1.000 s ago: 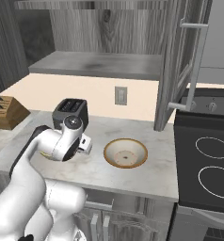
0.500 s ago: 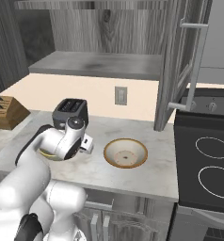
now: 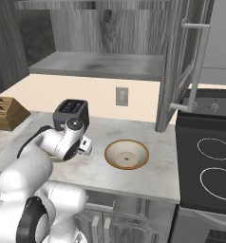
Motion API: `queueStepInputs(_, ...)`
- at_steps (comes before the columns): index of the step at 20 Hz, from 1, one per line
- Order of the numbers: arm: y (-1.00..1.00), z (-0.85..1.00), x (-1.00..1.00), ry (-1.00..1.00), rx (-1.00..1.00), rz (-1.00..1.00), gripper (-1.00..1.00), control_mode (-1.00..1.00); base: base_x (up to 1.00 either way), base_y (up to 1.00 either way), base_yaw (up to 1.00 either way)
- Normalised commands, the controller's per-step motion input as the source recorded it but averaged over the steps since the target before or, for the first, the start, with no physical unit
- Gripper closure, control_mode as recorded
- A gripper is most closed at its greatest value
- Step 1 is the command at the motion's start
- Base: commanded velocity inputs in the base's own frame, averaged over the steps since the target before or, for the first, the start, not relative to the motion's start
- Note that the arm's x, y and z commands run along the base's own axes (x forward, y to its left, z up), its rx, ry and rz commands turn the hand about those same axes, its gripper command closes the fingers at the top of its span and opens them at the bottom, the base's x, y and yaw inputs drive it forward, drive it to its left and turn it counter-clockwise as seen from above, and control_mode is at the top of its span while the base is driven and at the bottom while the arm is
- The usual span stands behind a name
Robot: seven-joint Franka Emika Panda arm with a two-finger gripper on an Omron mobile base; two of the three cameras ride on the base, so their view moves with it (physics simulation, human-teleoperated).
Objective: Open the cabinet. Pick the bowls from the counter and place them in the cabinet. Then close the cabinet.
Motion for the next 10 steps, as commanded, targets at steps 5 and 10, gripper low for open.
queueStepInputs(5,0.04,-0.27,0.05,0.0,0.0,0.0,-1.0,-1.0,0.0,0.0,0.0)
queueStepInputs(10,0.0,-0.29,0.0,0.0,0.0,0.0,-1.0,-1.0,0.0,0.0,0.0)
